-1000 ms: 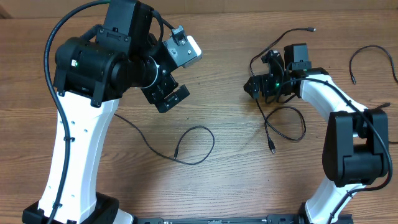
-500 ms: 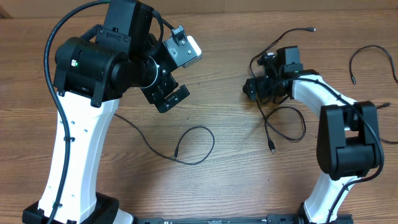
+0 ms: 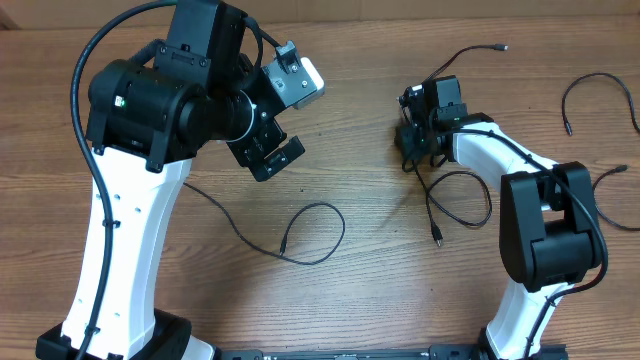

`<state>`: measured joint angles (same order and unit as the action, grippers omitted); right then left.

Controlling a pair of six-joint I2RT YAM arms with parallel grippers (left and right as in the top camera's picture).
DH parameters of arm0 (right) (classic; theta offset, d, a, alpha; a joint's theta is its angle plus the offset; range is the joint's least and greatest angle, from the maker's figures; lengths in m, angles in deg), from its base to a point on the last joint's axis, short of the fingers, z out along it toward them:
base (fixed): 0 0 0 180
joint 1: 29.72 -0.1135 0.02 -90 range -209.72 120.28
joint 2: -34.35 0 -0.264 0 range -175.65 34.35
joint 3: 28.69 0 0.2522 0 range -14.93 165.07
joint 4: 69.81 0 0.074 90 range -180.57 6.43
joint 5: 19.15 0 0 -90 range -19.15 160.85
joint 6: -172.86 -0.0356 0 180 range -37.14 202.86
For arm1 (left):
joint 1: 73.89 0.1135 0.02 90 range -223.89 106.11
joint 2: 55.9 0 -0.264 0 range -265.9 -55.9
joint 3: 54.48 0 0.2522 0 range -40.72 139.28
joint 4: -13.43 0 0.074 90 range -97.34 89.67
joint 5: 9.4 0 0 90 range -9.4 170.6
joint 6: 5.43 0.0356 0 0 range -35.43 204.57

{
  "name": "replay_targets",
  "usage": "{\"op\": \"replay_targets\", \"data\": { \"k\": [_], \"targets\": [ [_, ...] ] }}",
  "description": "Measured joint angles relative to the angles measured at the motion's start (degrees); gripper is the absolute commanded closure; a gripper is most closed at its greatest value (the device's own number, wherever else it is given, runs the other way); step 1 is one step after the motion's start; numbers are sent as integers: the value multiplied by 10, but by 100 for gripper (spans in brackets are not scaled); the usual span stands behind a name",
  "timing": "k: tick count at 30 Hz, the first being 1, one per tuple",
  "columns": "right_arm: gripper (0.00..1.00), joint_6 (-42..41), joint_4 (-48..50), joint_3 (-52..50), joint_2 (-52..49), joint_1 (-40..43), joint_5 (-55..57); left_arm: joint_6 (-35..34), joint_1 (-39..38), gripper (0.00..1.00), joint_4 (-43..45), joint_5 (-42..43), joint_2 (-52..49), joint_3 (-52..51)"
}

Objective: Untangle cables

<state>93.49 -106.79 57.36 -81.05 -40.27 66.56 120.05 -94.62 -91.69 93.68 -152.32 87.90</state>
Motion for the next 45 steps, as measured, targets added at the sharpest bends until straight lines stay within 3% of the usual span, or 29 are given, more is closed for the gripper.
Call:
{"op": "replay_targets", "data": {
  "k": [5, 14, 19, 30, 39, 42, 45],
  "targets": [
    [63, -8, 0, 0, 0, 0, 1, 0, 0, 0, 0, 0, 0, 0],
    [64, -10, 0, 0, 0, 0, -9, 0, 0, 0, 0, 0, 0, 0],
    [39, -10, 2, 0, -1, 0, -16, 0, 0, 0, 0, 0, 0, 0],
    [39, -14, 9, 0, -9, 0, -19, 0, 0, 0, 0, 0, 0, 0],
    [72, -23, 19, 1, -15, 1, -18, 0, 0, 0, 0, 0, 0, 0],
    [93, -25, 21, 1, -16, 1, -19, 0, 0, 0, 0, 0, 0, 0],
    [96, -32, 21, 1, -17, 1, -20, 0, 0, 0, 0, 0, 0, 0]
  ]
}}
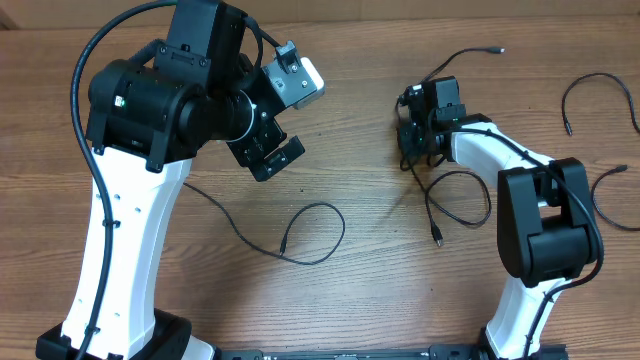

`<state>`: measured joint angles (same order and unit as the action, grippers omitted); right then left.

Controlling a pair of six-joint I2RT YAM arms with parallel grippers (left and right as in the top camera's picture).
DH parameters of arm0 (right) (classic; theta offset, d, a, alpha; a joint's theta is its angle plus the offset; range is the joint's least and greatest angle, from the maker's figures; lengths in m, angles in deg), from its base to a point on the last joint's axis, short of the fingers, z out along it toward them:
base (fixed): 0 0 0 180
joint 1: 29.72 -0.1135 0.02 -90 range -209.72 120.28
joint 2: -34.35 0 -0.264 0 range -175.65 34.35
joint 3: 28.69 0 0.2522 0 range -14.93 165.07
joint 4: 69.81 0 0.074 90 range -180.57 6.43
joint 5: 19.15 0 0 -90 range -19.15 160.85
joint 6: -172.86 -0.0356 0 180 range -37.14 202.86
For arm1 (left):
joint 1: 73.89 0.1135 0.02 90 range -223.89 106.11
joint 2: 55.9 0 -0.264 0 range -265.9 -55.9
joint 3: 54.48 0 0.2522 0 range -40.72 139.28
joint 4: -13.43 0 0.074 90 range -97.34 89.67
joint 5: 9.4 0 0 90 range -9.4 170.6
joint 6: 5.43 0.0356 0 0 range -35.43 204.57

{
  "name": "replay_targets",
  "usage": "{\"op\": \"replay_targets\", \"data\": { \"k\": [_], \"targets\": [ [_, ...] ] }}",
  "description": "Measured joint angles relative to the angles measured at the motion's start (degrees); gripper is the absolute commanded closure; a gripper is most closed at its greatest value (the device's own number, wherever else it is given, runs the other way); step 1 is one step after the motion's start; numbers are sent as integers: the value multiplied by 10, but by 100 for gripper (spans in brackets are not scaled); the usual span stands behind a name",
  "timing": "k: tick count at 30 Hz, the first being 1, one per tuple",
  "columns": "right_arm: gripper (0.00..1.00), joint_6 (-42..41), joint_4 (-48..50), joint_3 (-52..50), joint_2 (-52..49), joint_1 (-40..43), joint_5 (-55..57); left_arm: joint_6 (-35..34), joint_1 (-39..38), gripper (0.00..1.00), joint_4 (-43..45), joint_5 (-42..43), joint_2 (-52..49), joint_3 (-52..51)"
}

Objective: Untangle cables

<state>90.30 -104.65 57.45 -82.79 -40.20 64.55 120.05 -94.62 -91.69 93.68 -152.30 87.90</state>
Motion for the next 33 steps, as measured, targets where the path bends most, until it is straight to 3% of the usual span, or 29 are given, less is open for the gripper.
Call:
{"op": "replay_targets", "data": {
  "k": [4, 11, 16, 25, 33],
  "targets": [
    [96, -11, -17, 6, 0, 0, -5, 0, 0, 0, 0, 0, 0, 0],
    [96, -21, -129, 64, 0, 0, 23, 0, 0, 0, 0, 0, 0, 0],
    [96, -24, -164, 195, 7, 0, 89, 0, 0, 0, 0, 0, 0, 0],
    [96, -13, -117, 503, 92, 1, 187, 0, 0, 0, 0, 0, 0, 0],
    [96, 11, -92, 590, 136, 29, 207, 0, 0, 0, 0, 0, 0, 0]
  ]
}}
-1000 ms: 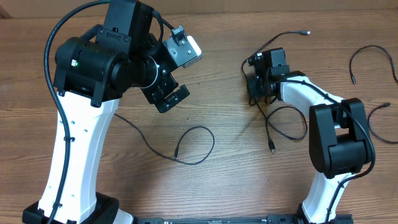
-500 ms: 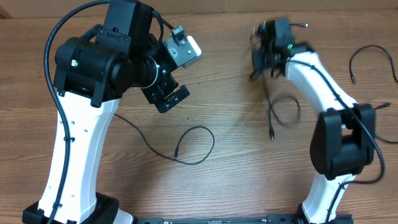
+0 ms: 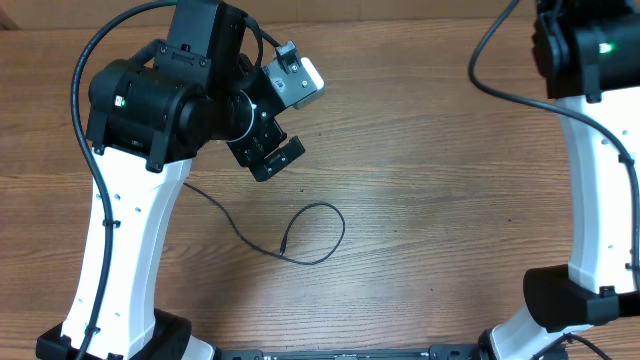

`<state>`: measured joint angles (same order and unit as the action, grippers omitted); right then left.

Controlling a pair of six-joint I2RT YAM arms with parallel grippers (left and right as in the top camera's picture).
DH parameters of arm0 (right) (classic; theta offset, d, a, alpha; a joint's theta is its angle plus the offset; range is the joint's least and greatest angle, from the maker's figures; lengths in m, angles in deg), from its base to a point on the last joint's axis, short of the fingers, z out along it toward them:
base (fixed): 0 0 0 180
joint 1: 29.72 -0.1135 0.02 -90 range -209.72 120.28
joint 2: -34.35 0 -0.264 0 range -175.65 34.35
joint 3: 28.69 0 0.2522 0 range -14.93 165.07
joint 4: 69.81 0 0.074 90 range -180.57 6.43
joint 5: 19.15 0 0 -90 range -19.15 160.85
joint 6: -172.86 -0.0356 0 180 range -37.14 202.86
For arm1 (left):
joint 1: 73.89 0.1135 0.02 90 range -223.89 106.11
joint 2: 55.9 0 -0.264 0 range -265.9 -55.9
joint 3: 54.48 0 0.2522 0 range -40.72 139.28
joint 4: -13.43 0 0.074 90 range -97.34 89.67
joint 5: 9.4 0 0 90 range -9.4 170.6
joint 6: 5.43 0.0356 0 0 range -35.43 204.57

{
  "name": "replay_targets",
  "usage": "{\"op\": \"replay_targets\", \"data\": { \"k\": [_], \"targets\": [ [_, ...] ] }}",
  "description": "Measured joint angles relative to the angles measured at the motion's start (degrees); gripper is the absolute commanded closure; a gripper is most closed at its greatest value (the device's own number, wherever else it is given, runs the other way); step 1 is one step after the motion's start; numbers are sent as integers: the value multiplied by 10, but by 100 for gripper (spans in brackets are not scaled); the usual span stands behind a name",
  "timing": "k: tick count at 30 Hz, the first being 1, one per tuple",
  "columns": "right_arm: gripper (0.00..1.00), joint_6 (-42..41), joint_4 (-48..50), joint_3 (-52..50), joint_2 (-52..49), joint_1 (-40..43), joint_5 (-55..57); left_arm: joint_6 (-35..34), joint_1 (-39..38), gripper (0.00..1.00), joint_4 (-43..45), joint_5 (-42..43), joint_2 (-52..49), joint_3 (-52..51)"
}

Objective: Untangle cables

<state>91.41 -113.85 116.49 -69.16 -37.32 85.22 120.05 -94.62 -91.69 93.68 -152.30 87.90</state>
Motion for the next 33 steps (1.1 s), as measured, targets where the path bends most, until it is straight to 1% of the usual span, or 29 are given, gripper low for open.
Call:
{"op": "replay_targets", "data": {
  "k": [9, 21, 24, 30, 31, 32, 33],
  "targets": [
    [96, 3, -20, -6, -26, 50, 2, 0, 0, 0, 0, 0, 0, 0],
    [96, 3, -14, -6, -25, 65, 2, 0, 0, 1, 0, 0, 0, 0],
    [96, 3, -34, -6, -25, 65, 2, 0, 0, 0, 0, 0, 0, 0],
    [96, 3, -128, -11, -26, 65, 3, 0, 0, 0, 0, 0, 0, 0],
    [93, 3, -139, -16, -27, 65, 3, 0, 0, 0, 0, 0, 0, 0],
    [84, 3, -151, -21, -28, 65, 2, 0, 0, 0, 0, 0, 0, 0],
    [70, 1, -161, -28, -31, 66, 2, 0, 0, 0, 0, 0, 0, 0]
  ]
}}
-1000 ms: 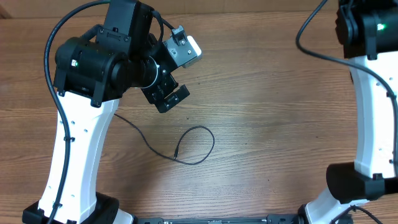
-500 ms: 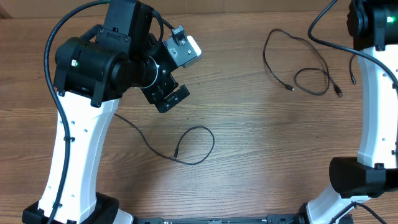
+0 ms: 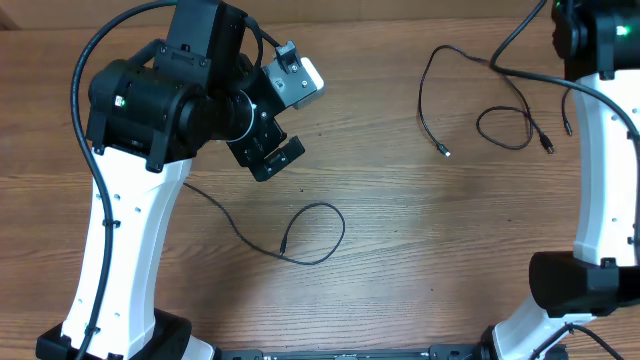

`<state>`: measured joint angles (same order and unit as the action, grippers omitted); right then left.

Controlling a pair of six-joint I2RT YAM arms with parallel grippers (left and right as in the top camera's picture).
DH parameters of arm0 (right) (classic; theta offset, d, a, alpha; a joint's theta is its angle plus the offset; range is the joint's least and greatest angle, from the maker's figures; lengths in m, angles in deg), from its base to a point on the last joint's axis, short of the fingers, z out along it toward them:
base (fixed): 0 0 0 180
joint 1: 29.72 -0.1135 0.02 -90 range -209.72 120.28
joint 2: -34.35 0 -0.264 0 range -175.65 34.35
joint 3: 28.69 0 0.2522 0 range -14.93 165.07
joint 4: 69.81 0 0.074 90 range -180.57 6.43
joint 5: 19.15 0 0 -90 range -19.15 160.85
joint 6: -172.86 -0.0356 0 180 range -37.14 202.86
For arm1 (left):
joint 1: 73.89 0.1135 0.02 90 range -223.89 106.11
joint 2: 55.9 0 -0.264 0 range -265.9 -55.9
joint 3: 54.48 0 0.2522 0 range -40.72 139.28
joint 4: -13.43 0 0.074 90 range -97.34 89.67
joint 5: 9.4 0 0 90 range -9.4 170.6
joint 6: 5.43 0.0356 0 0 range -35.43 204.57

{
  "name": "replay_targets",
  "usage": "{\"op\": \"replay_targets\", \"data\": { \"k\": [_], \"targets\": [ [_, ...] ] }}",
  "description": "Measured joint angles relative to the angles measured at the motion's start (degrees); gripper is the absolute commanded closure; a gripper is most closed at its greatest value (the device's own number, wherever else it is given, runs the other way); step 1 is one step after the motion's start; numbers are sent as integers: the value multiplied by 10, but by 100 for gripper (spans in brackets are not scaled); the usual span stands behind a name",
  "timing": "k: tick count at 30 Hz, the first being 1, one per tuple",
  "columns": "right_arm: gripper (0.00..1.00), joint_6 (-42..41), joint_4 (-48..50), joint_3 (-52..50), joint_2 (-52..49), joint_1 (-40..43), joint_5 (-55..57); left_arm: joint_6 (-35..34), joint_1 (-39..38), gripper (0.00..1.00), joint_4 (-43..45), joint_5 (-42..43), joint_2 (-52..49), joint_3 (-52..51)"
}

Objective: Untangle cables

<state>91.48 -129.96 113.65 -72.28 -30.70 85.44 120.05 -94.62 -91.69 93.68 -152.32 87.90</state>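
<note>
A bunch of thin black cables shows at the upper right. One strand drops to a plug end, and two more ends sit near a loop. Their strands run up toward my right arm at the top right corner. The arm's body covers its fingers there. Another black cable lies on the wooden table in a loop, its tail running under the left arm. My left gripper is open above the table, up and to the left of that loop, holding nothing.
The bulky left arm fills the left side and hides the table under it. The right arm's white link runs down the right edge to its base.
The cable bunch, out of view 1.1 s ago, now shows at the upper right, trailing from the right arm. That arm has shifted slightly right. The left arm and the looped cable are unchanged.
At first my right gripper was down on a knot of cables on the right part of the table, with more strands lying beside it. It was the same 2.2 s ago. Then arm and cables were raised out of view. Now the bunch trails from the raised arm.
</note>
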Motion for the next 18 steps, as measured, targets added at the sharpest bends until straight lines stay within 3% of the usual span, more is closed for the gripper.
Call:
{"op": "replay_targets", "data": {
  "k": [2, 5, 18],
  "targets": [
    [46, 3, -14, -13, -11, 3, 1, 0, 0, 0, 0, 0, 0, 0],
    [32, 1, -20, -31, -37, 13, -3, 0, 0, 0, 0, 0, 0, 0],
    [21, 14, -42, -53, -155, 105, -103, 0, 0, 0, 0, 0, 0, 0]
  ]
}}
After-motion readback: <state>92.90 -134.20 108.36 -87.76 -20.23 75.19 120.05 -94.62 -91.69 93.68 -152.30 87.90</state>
